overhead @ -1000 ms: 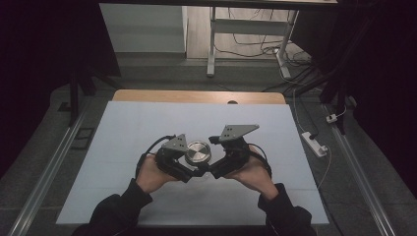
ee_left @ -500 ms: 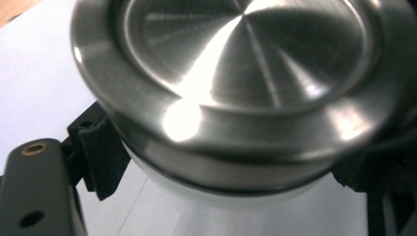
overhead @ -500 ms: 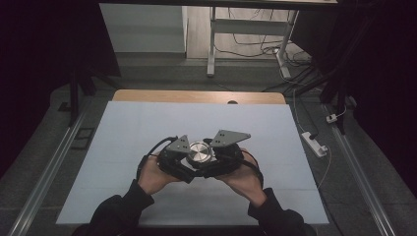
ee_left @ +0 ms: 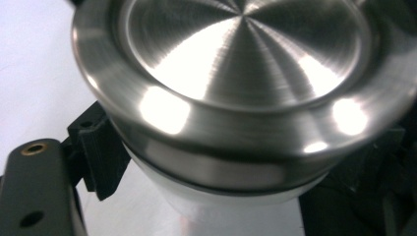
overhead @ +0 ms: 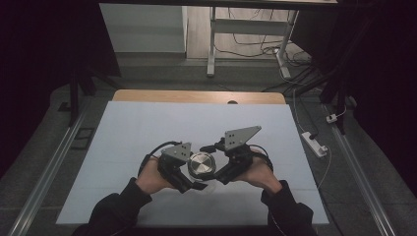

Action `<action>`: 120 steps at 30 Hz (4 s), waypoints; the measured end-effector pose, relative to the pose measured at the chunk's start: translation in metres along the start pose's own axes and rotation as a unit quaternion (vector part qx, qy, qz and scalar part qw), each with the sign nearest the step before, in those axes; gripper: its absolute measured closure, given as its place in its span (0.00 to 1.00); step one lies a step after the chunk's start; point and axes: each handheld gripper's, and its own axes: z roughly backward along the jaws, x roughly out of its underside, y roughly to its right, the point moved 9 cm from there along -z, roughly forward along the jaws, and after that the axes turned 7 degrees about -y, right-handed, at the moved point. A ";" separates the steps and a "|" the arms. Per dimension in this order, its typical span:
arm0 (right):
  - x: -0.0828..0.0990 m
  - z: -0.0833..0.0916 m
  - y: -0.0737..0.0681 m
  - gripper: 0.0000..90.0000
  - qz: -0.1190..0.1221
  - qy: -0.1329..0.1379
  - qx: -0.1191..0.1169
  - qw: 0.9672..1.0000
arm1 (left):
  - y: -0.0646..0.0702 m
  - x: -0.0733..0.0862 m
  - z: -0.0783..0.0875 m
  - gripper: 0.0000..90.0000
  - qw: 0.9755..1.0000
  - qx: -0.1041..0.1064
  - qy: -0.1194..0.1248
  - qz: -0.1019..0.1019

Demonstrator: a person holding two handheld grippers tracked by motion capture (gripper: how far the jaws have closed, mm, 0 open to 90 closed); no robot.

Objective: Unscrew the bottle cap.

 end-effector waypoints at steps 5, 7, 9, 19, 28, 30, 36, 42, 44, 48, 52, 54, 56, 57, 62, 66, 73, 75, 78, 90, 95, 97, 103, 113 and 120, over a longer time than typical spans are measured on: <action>-0.004 0.005 0.005 0.11 -0.031 0.008 0.025 0.999 | -0.008 -0.003 0.005 0.18 0.999 -0.036 0.008 0.026; -0.008 0.006 0.009 0.07 -0.052 0.003 0.055 0.997 | -0.014 -0.003 0.008 0.18 0.997 -0.060 0.010 0.049; -0.009 0.006 0.012 0.05 -0.060 -0.015 0.104 0.993 | -0.020 -0.002 0.009 0.18 0.994 -0.085 0.011 0.071; -0.012 -0.011 0.015 0.20 -0.061 -0.035 0.242 0.968 | -0.024 -0.001 0.007 0.18 0.987 -0.133 -0.016 0.085; -0.010 -0.005 0.008 0.22 -0.045 -0.012 0.118 0.992 | -0.010 -0.002 0.005 0.18 0.998 -0.049 -0.007 0.036; -0.008 -0.003 0.003 0.22 -0.024 -0.006 0.069 0.997 | -0.003 -0.002 0.003 0.18 1.000 -0.025 -0.006 0.014; -0.001 0.000 -0.007 0.20 0.007 0.011 -0.019 1.000 | 0.004 -0.003 -0.001 0.18 1.000 -0.001 -0.002 -0.007; -0.010 0.007 0.007 0.01 -0.049 -0.009 0.083 0.995 | -0.018 -0.002 0.009 0.18 0.994 -0.087 0.003 0.060; -0.010 0.008 0.015 0.02 -0.067 -0.028 0.164 0.984 | -0.023 0.000 0.010 0.18 0.991 -0.111 0.000 0.077; -0.014 0.003 0.015 0.07 -0.079 -0.022 0.204 0.976 | -0.029 0.003 0.009 0.18 0.986 -0.139 -0.012 0.095; -0.015 -0.006 0.015 0.13 -0.078 -0.022 0.236 0.968 | -0.028 0.002 0.006 0.18 0.984 -0.151 -0.021 0.095; -0.015 -0.008 0.016 0.17 -0.079 -0.020 0.251 0.965 | -0.027 0.001 0.005 0.18 0.984 -0.152 -0.023 0.094; -0.013 -0.010 0.016 0.20 -0.076 -0.023 0.253 0.964 | -0.026 0.000 0.005 0.18 0.984 -0.151 -0.025 0.091; -0.013 -0.010 0.017 0.21 -0.072 -0.026 0.257 0.963 | -0.026 0.000 0.005 0.18 0.984 -0.151 -0.026 0.091; -0.014 -0.008 0.013 0.22 -0.057 -0.029 0.236 0.970 | -0.021 0.000 0.006 0.18 0.990 -0.119 -0.019 0.073; -0.015 -0.005 0.007 0.22 -0.039 -0.020 0.167 0.985 | -0.012 -0.001 0.007 0.18 0.997 -0.067 -0.009 0.047; -0.004 0.003 -0.009 0.22 0.016 0.005 -0.005 1.000 | 0.008 -0.003 -0.003 0.18 1.000 -0.002 -0.011 -0.009; -0.002 0.004 -0.008 0.20 0.011 0.010 -0.017 1.000 | 0.006 -0.003 -0.004 0.18 1.000 -0.010 -0.010 -0.003; -0.005 0.005 0.001 0.08 -0.030 0.004 0.024 0.999 | -0.003 -0.003 0.001 0.18 0.999 -0.043 -0.010 0.020; -0.013 -0.006 0.011 0.16 -0.060 -0.046 0.222 0.972 | -0.023 0.001 0.004 0.18 0.988 -0.121 -0.011 0.094; -0.013 -0.006 0.012 0.21 -0.059 -0.040 0.221 0.973 | -0.020 0.001 0.005 0.18 0.991 -0.105 -0.012 0.078; -0.013 -0.005 0.009 0.22 -0.054 -0.037 0.200 0.978 | -0.017 0.000 0.005 0.18 0.995 -0.082 -0.008 0.064; -0.013 0.001 0.000 0.22 -0.033 -0.017 0.106 0.994 | -0.004 -0.002 0.007 0.18 0.999 -0.024 0.005 0.026; -0.014 0.008 -0.008 0.22 -0.020 0.013 0.026 0.999 | 0.004 -0.001 0.003 0.18 1.000 0.017 0.004 -0.007; -0.013 0.009 -0.002 0.22 -0.026 0.016 0.044 0.999 | -0.003 0.002 0.004 0.18 1.000 -0.003 0.003 0.014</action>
